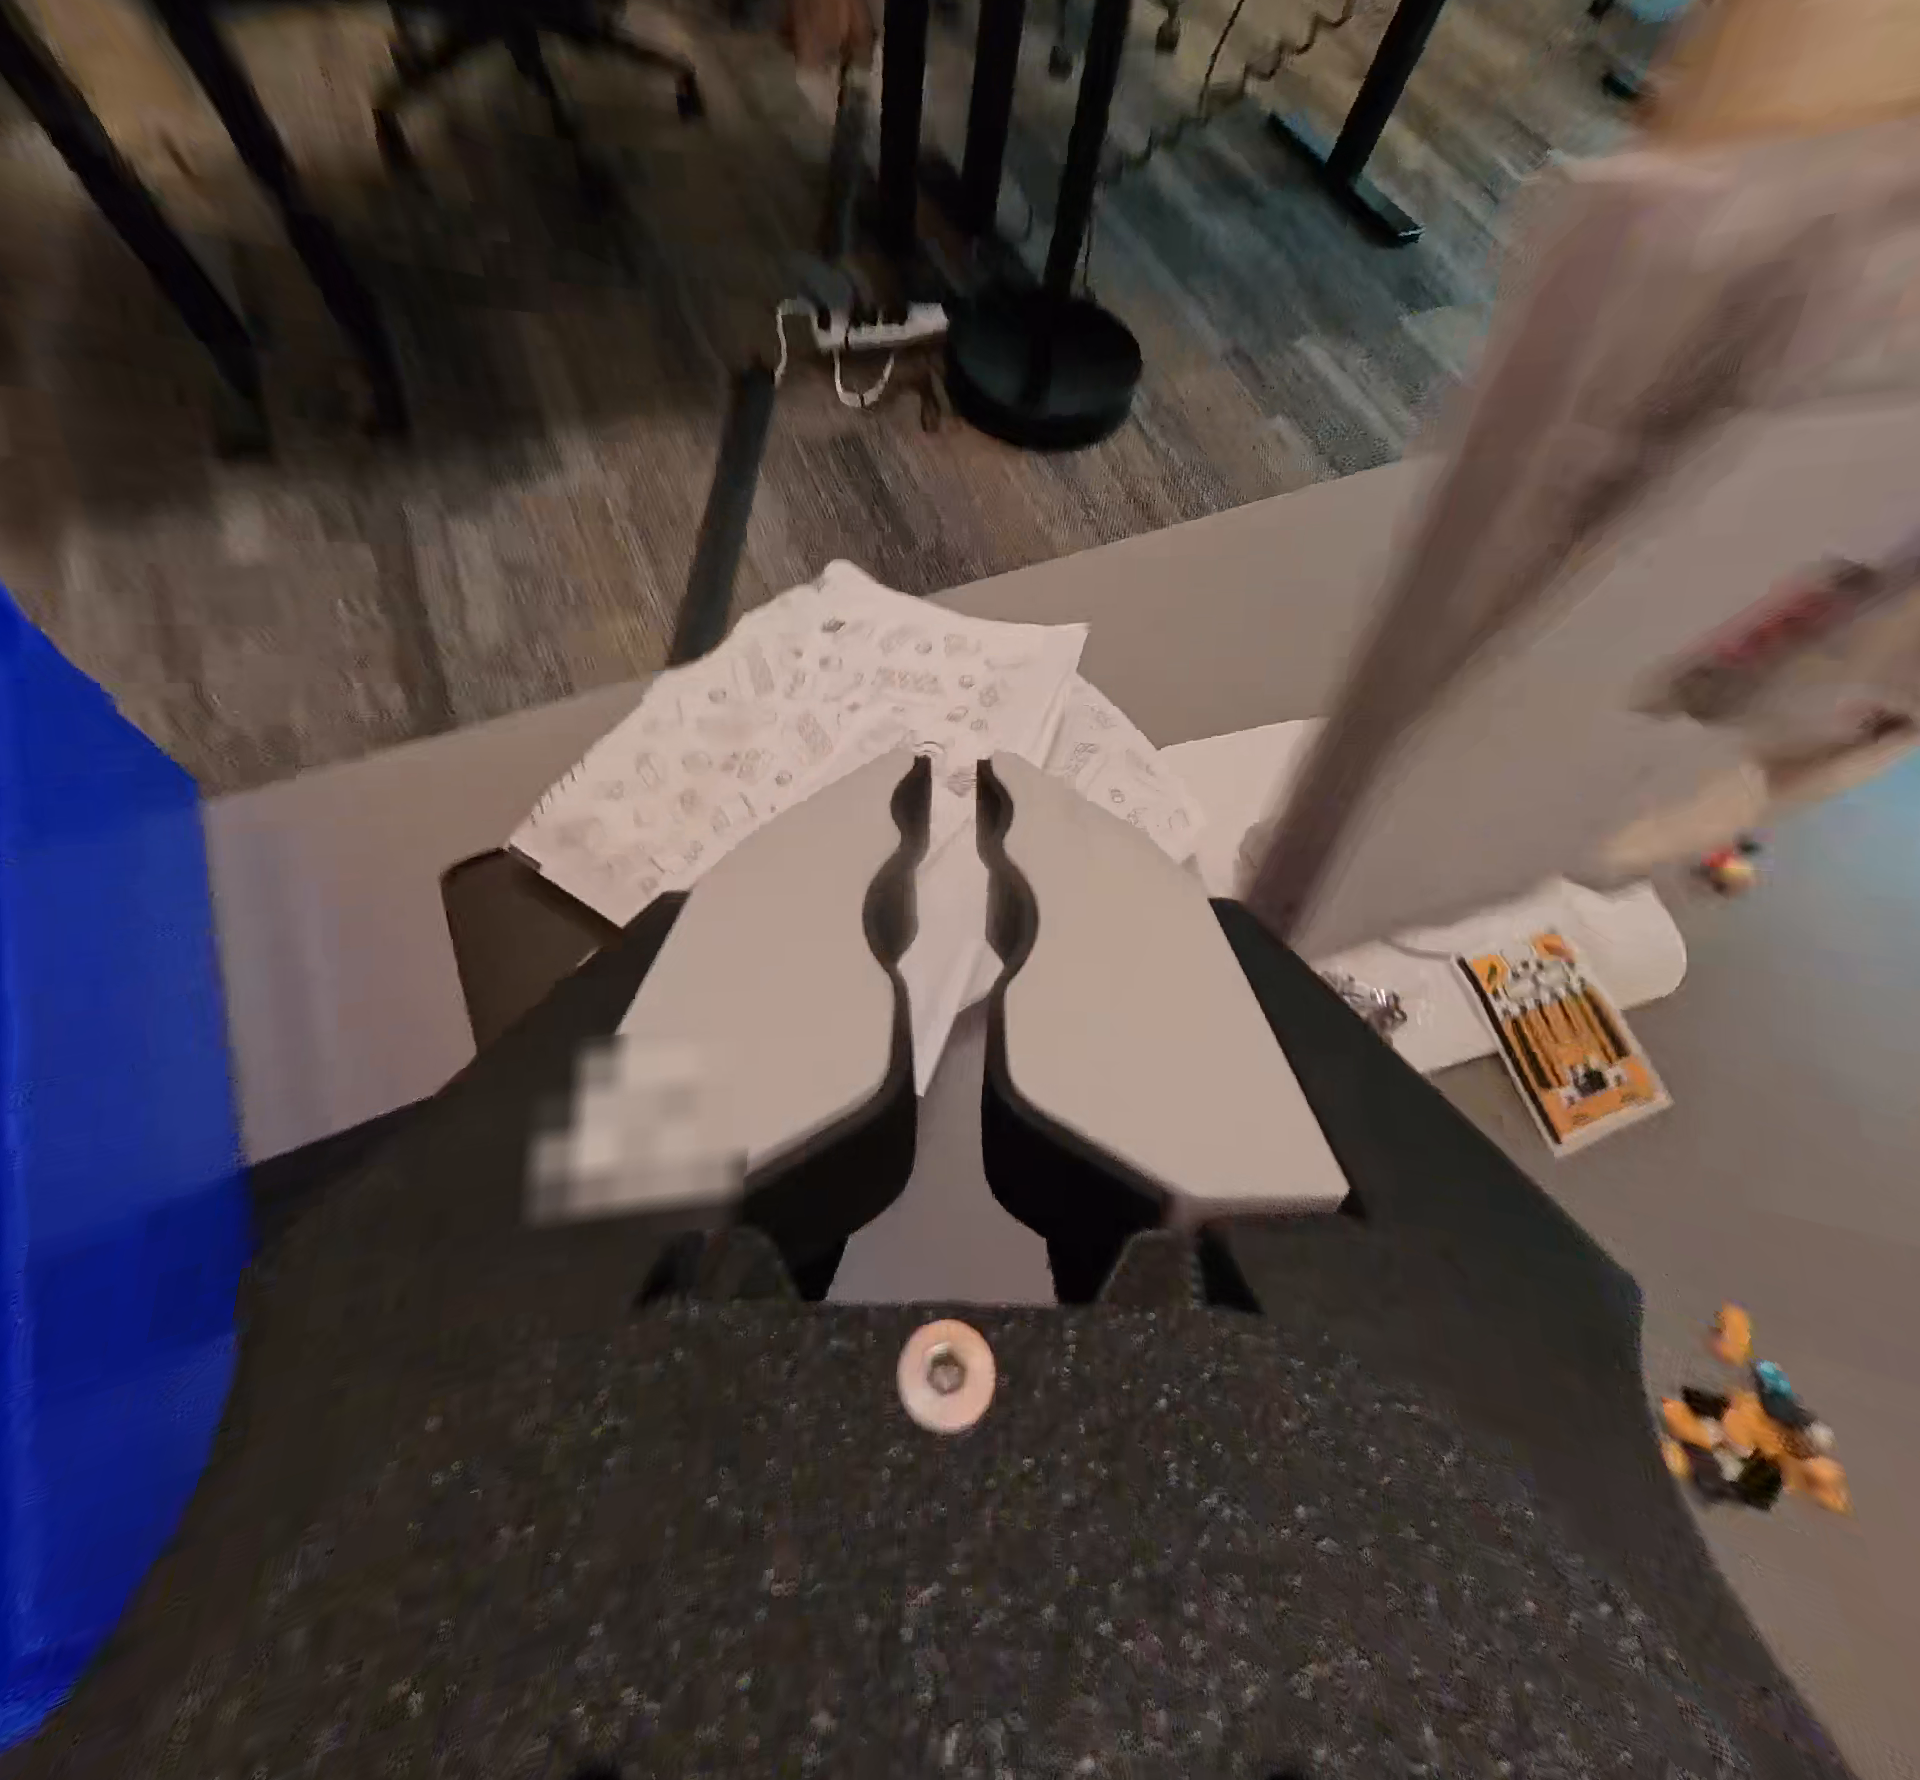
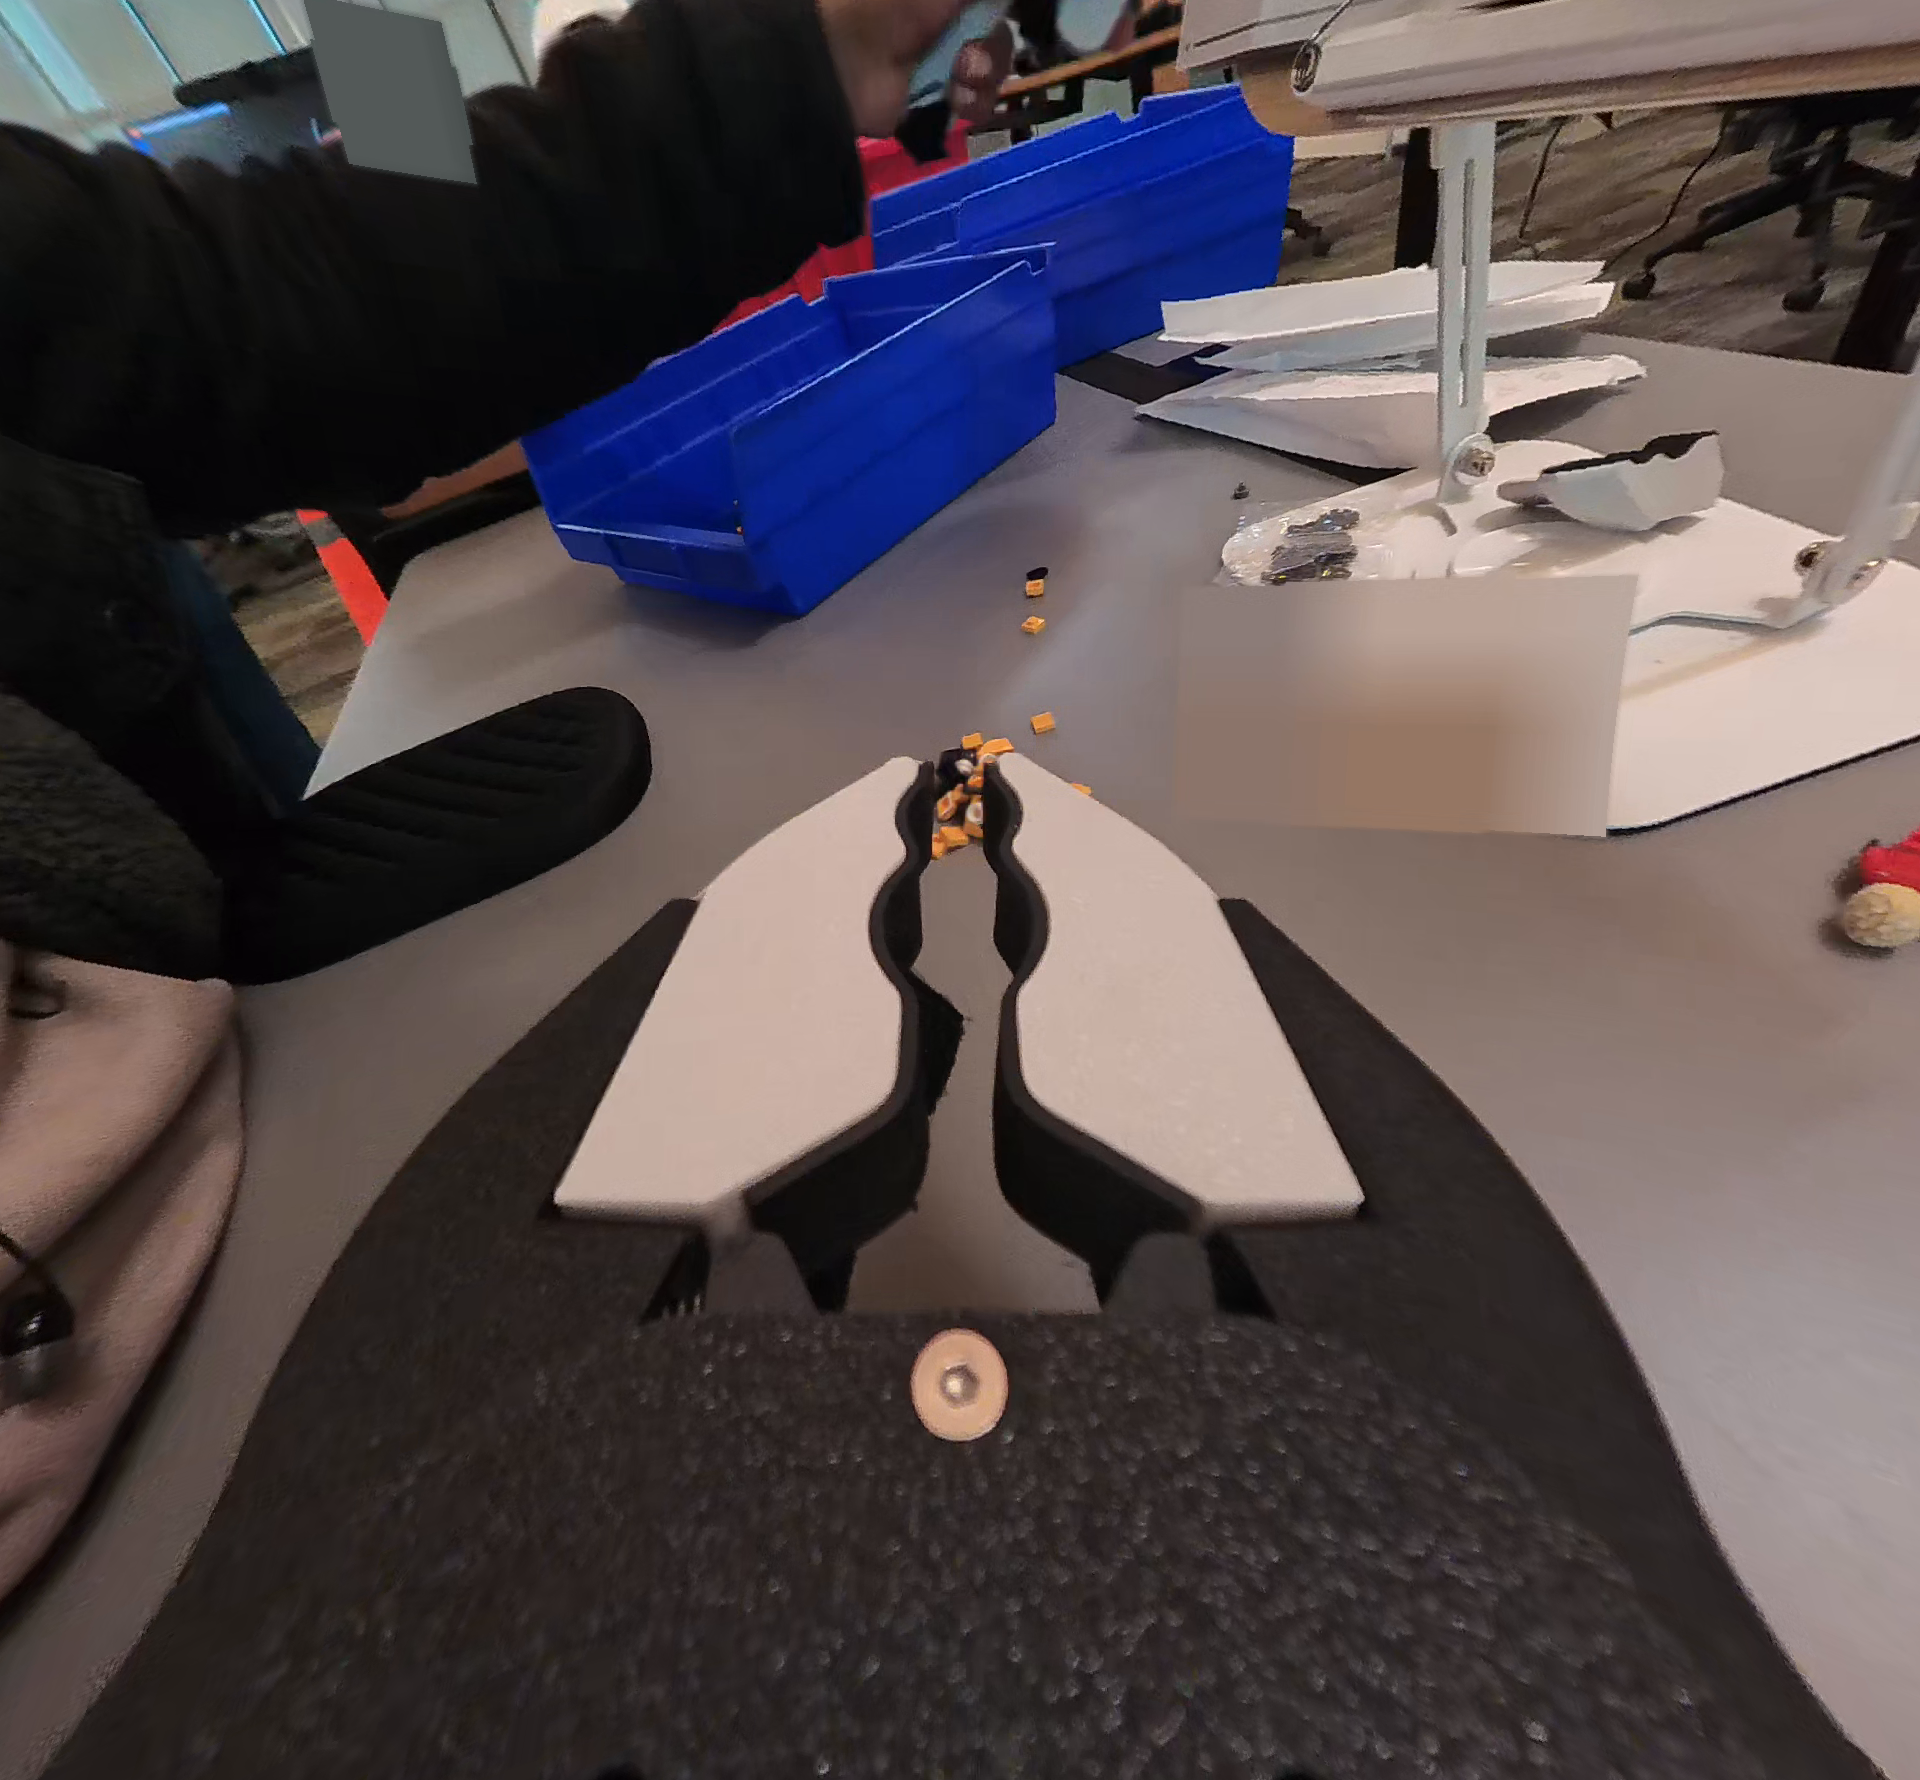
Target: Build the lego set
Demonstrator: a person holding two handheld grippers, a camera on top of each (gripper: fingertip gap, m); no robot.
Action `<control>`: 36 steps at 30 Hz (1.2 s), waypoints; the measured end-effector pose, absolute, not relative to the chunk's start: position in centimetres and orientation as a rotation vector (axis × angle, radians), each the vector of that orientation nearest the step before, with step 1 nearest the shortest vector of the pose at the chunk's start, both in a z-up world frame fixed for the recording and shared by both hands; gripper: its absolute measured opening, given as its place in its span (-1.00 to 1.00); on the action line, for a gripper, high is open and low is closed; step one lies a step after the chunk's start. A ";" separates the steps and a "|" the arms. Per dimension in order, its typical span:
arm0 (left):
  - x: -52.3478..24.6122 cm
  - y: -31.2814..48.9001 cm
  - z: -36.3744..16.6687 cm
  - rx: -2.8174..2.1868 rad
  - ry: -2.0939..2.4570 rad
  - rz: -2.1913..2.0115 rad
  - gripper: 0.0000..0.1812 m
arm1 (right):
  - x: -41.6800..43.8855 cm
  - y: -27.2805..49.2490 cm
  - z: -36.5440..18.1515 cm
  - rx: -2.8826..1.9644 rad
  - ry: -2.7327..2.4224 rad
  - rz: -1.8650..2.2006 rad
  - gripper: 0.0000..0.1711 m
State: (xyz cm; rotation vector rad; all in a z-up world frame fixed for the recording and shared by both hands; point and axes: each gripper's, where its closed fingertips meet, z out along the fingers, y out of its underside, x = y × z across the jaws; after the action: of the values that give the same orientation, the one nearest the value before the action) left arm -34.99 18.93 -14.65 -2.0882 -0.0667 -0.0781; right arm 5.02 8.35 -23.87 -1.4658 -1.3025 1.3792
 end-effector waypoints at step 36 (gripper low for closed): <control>-16.7 7.4 -34.2 -2.466 0.337 0.057 -0.77 | 4.5 7.2 -24.8 -1.432 -1.364 1.229 -0.91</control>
State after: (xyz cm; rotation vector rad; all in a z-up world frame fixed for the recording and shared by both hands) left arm -16.70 7.39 -34.21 -2.4659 0.3366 0.0571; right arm 4.55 7.24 -24.79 -1.4323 -1.3643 1.2294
